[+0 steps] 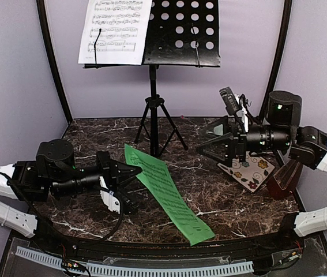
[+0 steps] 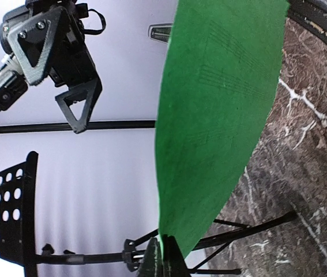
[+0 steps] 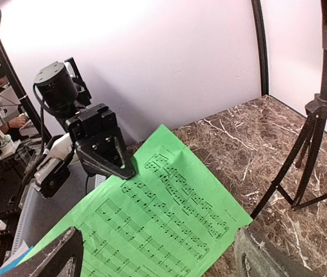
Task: Set up the instrument practice props
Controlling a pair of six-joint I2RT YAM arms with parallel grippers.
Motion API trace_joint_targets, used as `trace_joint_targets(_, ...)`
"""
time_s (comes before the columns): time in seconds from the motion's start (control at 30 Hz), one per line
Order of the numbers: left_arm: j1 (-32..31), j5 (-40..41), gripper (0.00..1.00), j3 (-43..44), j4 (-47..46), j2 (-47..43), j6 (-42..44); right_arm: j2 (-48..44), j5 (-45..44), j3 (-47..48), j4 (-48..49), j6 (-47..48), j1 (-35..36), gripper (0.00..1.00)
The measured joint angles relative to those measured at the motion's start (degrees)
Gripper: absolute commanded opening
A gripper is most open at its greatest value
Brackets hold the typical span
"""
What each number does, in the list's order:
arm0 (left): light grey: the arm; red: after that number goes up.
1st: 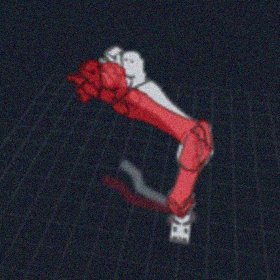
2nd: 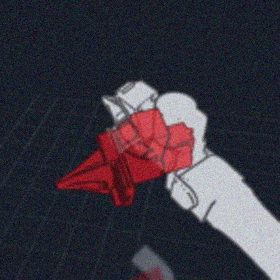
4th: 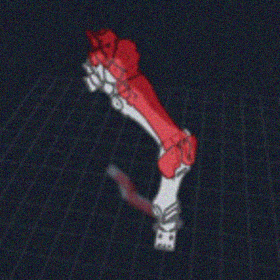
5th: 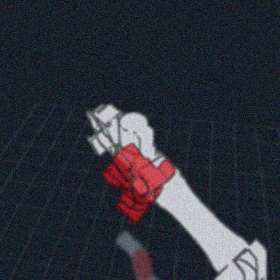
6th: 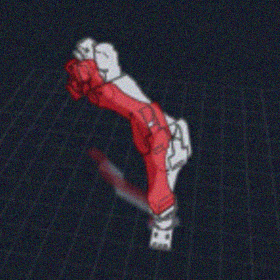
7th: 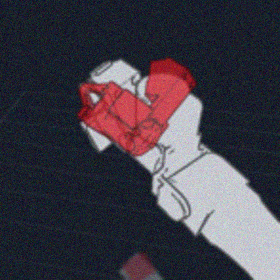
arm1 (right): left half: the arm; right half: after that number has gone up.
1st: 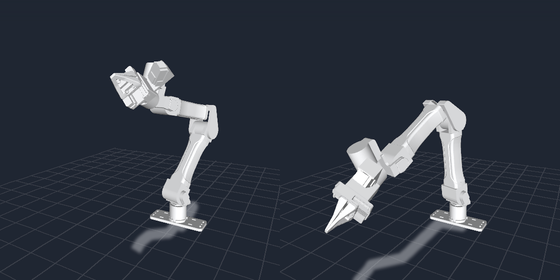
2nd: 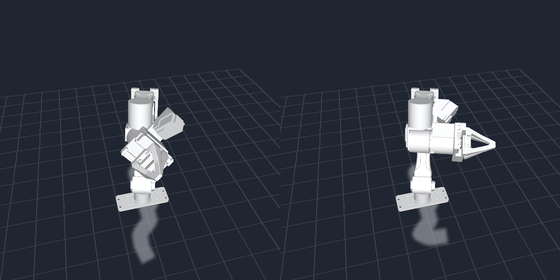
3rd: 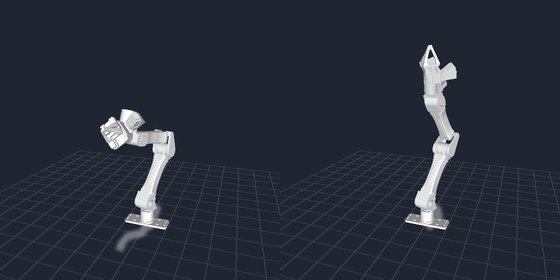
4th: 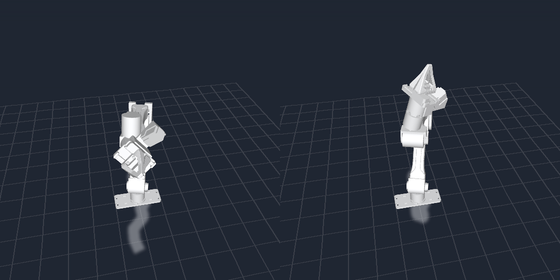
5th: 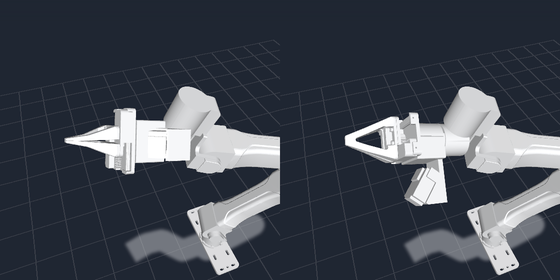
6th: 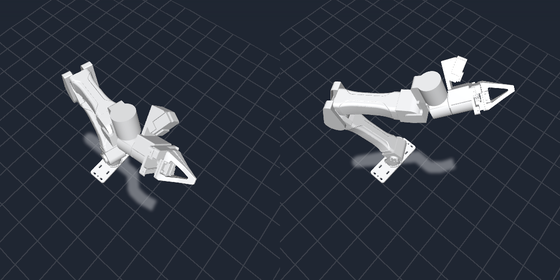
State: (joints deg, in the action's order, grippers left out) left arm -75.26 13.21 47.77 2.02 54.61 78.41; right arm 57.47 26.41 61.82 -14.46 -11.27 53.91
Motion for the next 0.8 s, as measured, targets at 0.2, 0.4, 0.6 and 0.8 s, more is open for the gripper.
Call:
trace_joint_targets(0.2, -2.0, 4.5, 0.00, -0.2, -6.5, -0.4, 9.6, 0.9, 5.8, -5.3, 8.1, -7.9, -6.3, 1.00)
trace_joint_targets(0.4, -5.9, 6.3, 0.00, 2.8, -7.7, -0.4, 14.7, 3.3, 15.8, -14.3, 21.0, -19.8, -16.7, 0.99)
trace_joint_targets(0.6, -8.1, 6.3, 0.00, 4.9, -8.2, -0.3, 17.3, 6.7, 21.7, -18.8, 30.5, -26.6, -19.4, 0.96)
trace_joint_targets(0.8, -9.2, 6.3, 0.00, 5.0, -9.8, -0.1, 18.9, 9.1, 25.5, -20.3, 43.4, -32.9, -19.4, 0.92)
